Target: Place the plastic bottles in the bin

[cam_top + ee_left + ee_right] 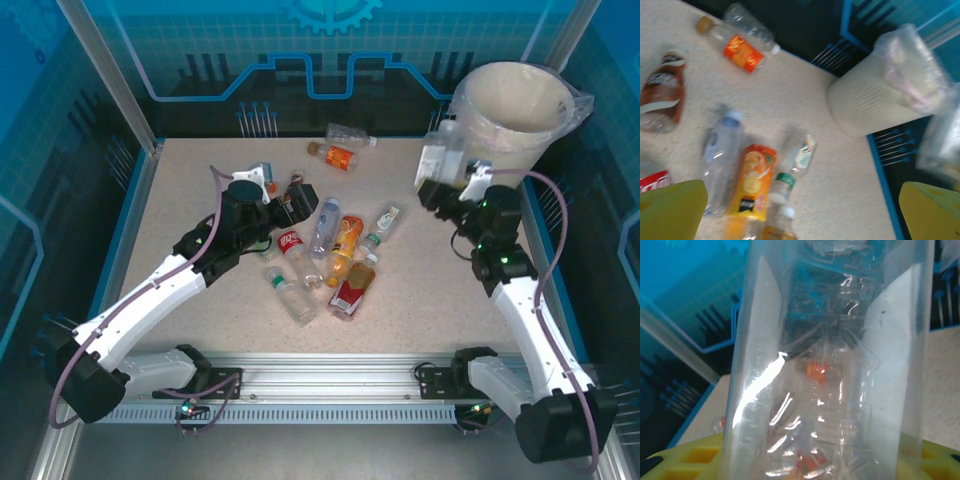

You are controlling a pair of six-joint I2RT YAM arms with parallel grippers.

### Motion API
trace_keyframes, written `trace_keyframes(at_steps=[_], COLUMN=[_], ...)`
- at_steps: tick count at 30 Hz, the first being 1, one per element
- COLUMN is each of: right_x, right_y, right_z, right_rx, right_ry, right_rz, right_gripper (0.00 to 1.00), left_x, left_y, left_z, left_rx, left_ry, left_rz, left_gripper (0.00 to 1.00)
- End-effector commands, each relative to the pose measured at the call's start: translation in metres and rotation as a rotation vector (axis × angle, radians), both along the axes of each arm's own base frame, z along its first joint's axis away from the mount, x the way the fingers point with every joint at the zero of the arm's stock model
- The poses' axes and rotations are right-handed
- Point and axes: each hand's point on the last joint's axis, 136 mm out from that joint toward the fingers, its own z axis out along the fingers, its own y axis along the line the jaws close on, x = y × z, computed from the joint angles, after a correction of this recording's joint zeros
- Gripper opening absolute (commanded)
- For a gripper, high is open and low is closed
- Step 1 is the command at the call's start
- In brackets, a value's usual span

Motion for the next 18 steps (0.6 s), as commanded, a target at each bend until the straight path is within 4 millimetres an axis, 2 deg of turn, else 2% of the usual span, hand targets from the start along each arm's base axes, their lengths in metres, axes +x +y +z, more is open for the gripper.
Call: trace_keyframes(at_steps=[1,4,10,13,18], right_x=[0.019,0.041,0.085,0.103,0.128], right_y=[-0.023,-0.04,-0.071,-0.086,-0.117], right_z=[0.05,0.073,0.102,0.11,0.111], right_rx=[0.077,0.118,0.158,0.181,0.205], right_ry=[-0.084,-0.094,-0.099,-0.094,-0.064], right_rz=[-0.045,-0.073,-0.176,-0.24,-0.347], right_gripper=[0.46,0.46,0.47,0.47,0.48], left_x=[-0.006,-0.007,-0.013,-0.018,-0.027], left_y=[0.025,0.036,0.056,0.064,0.076], left_z=[-0.033,-0.048,-0.071,-0.078,-0.084], left_rx=[0.068,0.091,0.121,0.121,0.115], left_ry=[0.101,0.145,0.222,0.245,0.256], left_rz=[0.098,0.141,0.206,0.227,0.253], left_gripper=[0.99,0.99,0.99,0.99,0.99])
